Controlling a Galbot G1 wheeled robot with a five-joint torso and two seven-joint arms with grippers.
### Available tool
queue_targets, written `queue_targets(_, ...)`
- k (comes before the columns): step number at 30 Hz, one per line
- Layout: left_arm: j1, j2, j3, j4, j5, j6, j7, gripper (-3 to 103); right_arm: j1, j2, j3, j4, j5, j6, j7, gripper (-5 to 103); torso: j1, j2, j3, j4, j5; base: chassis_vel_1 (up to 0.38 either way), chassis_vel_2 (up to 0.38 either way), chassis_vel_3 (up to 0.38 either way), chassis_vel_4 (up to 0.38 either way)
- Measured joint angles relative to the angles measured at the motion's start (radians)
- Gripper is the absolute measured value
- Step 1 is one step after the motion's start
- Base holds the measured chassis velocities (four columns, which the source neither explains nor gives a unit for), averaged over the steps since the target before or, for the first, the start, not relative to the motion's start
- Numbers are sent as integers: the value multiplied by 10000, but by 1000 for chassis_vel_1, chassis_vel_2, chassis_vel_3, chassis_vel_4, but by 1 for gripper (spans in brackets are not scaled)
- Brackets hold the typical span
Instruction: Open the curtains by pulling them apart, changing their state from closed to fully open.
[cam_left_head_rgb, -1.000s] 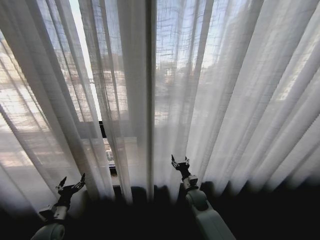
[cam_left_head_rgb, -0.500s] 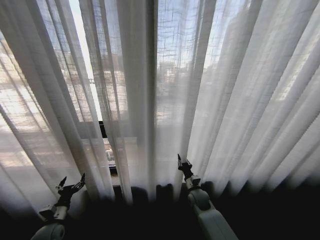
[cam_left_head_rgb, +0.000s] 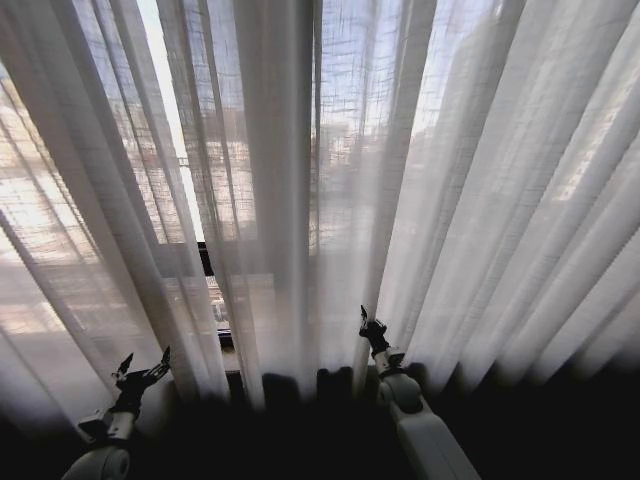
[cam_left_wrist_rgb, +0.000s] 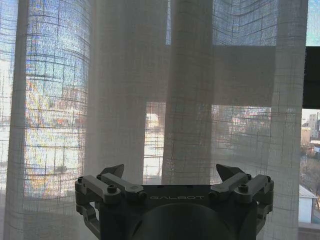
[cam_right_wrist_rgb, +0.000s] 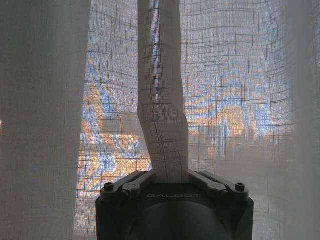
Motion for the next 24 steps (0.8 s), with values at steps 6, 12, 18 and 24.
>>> queue_targets(6, 0, 0, 0, 0, 0, 0, 0, 100, -103, -146, 271, 2, 33, -11, -97, 0, 1, 0, 0, 0, 0, -9, -9, 7, 8)
queue_targets(12, 0, 0, -1, 0, 0, 0, -1, 100, -213, -136, 453, -10, 17, 16, -177, 0, 0, 0, 0, 2, -1, -107, -109, 117, 106)
queue_targets(18, 0, 0, 0, 0, 0, 0, -1, 100, -273, -96, 534, 0, -7, 26, -251, 0, -1, 1, -1, -3, 2, -195, -211, 206, 188)
queue_targets(24, 0, 0, 0, 0, 0, 0, -1, 100, -273, -113, 618, 6, -4, 45, -325, 0, -1, 1, -1, 0, 0, -282, -283, 286, 287)
